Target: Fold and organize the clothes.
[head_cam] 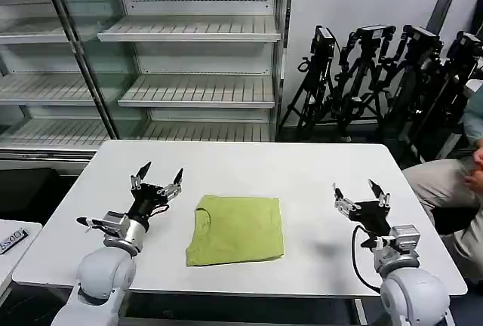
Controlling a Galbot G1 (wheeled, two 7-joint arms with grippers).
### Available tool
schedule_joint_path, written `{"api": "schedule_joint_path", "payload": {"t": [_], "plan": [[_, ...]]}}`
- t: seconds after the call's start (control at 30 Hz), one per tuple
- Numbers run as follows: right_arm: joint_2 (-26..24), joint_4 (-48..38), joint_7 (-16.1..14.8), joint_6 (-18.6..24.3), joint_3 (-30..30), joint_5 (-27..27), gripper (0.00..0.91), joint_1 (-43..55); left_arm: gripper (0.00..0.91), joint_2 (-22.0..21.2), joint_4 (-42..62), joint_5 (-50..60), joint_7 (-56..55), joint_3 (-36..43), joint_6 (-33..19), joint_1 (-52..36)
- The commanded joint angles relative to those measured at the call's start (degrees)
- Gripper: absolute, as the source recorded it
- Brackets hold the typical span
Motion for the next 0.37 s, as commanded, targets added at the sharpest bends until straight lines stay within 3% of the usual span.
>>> {"api": "schedule_joint_path", "payload": {"t": [0.03, 0.37], "plan": [[0.45, -3.74, -0.1, 5.21, -4.68, -7.07, 0.907, 2.99, 0.907, -0.28, 2.22, 5.43, 5.48, -4.12, -4.57, 1.28], [1.9, -6.45, 0.7, 6.13, -9.31, -11.71, 0.907, 5.79, 0.907, -0.14, 2.04, 5.74, 6.32, -4.54, -5.14, 2.14]]}}
